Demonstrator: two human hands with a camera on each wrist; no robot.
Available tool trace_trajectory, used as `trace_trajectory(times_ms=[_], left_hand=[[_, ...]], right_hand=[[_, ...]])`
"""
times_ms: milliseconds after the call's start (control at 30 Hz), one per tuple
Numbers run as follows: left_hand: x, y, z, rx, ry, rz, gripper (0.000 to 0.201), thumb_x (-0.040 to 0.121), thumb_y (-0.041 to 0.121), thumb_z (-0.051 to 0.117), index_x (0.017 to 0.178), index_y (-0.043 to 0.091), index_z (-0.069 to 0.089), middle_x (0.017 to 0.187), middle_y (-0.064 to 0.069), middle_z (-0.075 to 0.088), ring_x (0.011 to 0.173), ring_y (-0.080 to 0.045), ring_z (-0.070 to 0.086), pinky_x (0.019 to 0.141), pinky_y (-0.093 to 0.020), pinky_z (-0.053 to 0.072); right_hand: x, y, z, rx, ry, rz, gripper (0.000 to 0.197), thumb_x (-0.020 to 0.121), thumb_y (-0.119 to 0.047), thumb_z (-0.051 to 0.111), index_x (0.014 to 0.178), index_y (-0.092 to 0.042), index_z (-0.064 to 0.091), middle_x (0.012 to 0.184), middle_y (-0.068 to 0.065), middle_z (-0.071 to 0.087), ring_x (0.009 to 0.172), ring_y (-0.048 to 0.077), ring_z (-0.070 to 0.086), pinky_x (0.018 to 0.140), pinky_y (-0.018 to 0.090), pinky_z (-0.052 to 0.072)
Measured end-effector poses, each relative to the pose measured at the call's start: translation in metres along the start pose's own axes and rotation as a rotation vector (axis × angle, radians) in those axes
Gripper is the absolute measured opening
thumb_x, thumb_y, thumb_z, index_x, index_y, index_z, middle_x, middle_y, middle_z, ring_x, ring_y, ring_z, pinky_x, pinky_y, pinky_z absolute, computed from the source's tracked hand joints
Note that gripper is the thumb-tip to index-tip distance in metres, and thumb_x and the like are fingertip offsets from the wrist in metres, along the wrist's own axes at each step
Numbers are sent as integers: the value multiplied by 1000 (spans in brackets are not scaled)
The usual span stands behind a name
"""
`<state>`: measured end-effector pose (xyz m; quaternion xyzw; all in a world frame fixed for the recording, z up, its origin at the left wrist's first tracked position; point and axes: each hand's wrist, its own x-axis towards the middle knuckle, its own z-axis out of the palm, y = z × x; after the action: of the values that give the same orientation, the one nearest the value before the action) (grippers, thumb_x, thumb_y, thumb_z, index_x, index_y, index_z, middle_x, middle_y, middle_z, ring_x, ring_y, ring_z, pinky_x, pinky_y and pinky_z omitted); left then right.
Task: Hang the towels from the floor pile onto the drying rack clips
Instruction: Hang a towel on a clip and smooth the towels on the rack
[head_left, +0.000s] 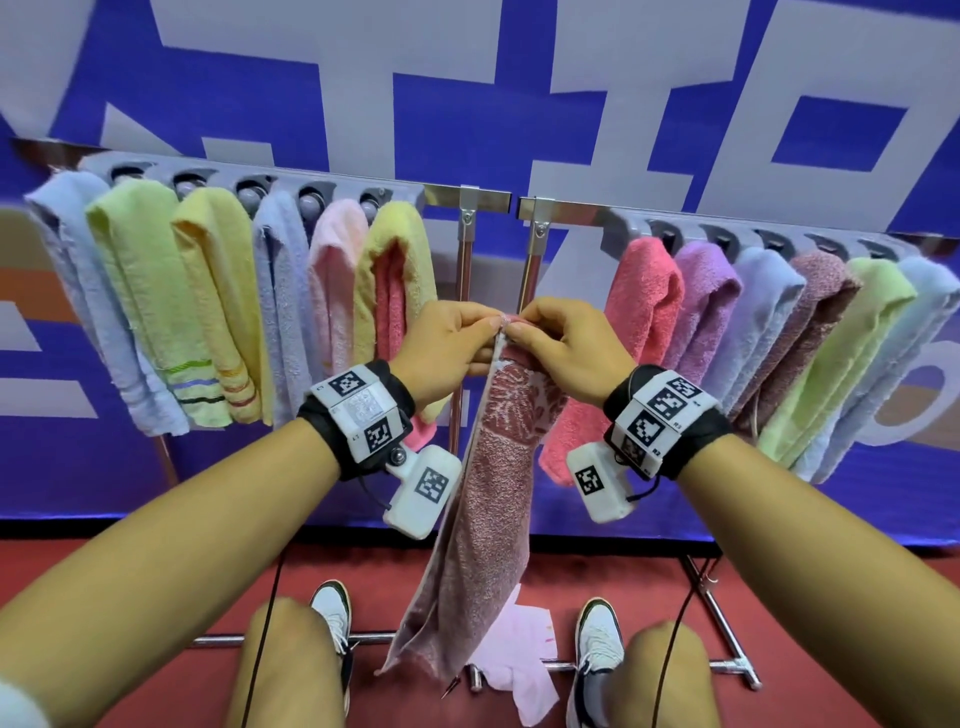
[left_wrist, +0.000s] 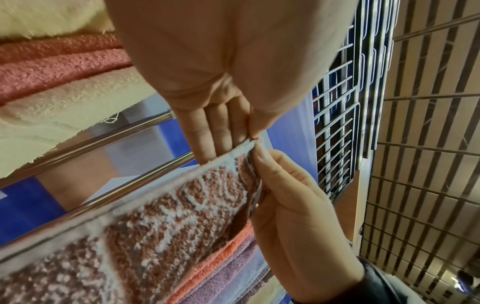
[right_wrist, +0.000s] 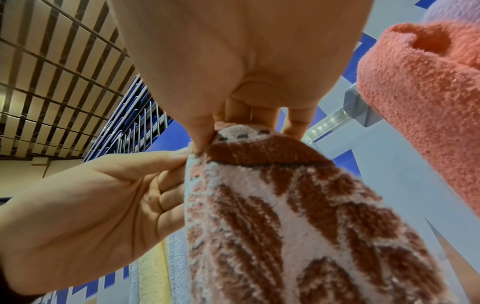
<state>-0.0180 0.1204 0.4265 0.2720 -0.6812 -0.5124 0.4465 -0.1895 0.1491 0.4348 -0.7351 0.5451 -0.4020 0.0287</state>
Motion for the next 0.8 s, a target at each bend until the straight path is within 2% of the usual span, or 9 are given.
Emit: trace_trajectory(times_ms=[133, 267, 333, 400, 467, 600, 700, 800], left_hand=[[0, 3, -2, 17, -5, 3, 24, 103, 6, 46, 106, 3, 70, 94, -24, 72, 81, -23, 72, 70, -28, 61], [-3, 10, -2, -13, -10, -20, 18, 99, 5, 54, 107, -3, 69, 84, -18, 71, 70, -15, 71, 62, -23, 59], [-3, 12, -4, -11, -25, -2, 17, 94, 5, 64, 106, -6, 69, 87, -19, 73, 76, -17, 73, 65, -25, 60], [-3, 12, -7, 14, -19, 9, 18, 89, 6, 70, 104, -4, 70, 86, -14, 75, 79, -19, 74, 68, -28, 61], [-3, 11, -9, 10, -5, 2, 15, 87, 5, 71, 99, -4, 71, 78, -9, 75, 74, -18, 74, 66, -28, 61], [-4, 15, -13, 22, -20, 13, 16, 91, 1, 65, 103, -9, 67, 54, 5, 66, 51, -5, 64, 52, -18, 53], [-1, 19, -23, 62, -18, 46, 14, 93, 6, 63, 103, -1, 69, 62, 5, 70, 55, -6, 65, 54, -20, 54], [0, 21, -38, 63, -20, 42, 12, 95, 8, 61, 101, 7, 70, 71, 3, 74, 62, -8, 69, 60, -23, 58]], right_hand=[[0, -3, -1, 6, 14, -24, 17, 94, -30, 63, 85, -17, 69, 75, -8, 67, 72, 7, 61, 65, 14, 42], [0, -4, -2, 11, 17, -24, 20, 93, -32, 64, 87, -15, 71, 78, -5, 70, 74, 10, 64, 68, 22, 48], [1, -5, -3, 28, 20, -9, 20, 92, -32, 66, 84, -14, 71, 75, -4, 70, 72, 13, 66, 66, 28, 52], [2, -6, -5, 20, 14, -3, 22, 91, -32, 68, 78, -15, 69, 70, -4, 69, 67, 13, 65, 62, 28, 51], [2, -8, -6, -6, 6, -8, 24, 89, -37, 70, 73, -19, 67, 66, -5, 67, 63, 10, 62, 59, 25, 48], [1, -11, -10, -40, -8, -44, 39, 87, -47, 68, 70, -12, 67, 63, 4, 65, 62, 20, 60, 58, 32, 45], [-5, -5, -16, -99, -90, -52, 45, 86, -50, 66, 66, -10, 63, 63, 11, 61, 62, 27, 56, 58, 38, 43], [-12, 7, -22, -173, -200, -27, 41, 85, -48, 69, 74, -9, 71, 74, 13, 63, 71, 30, 58, 68, 46, 47]])
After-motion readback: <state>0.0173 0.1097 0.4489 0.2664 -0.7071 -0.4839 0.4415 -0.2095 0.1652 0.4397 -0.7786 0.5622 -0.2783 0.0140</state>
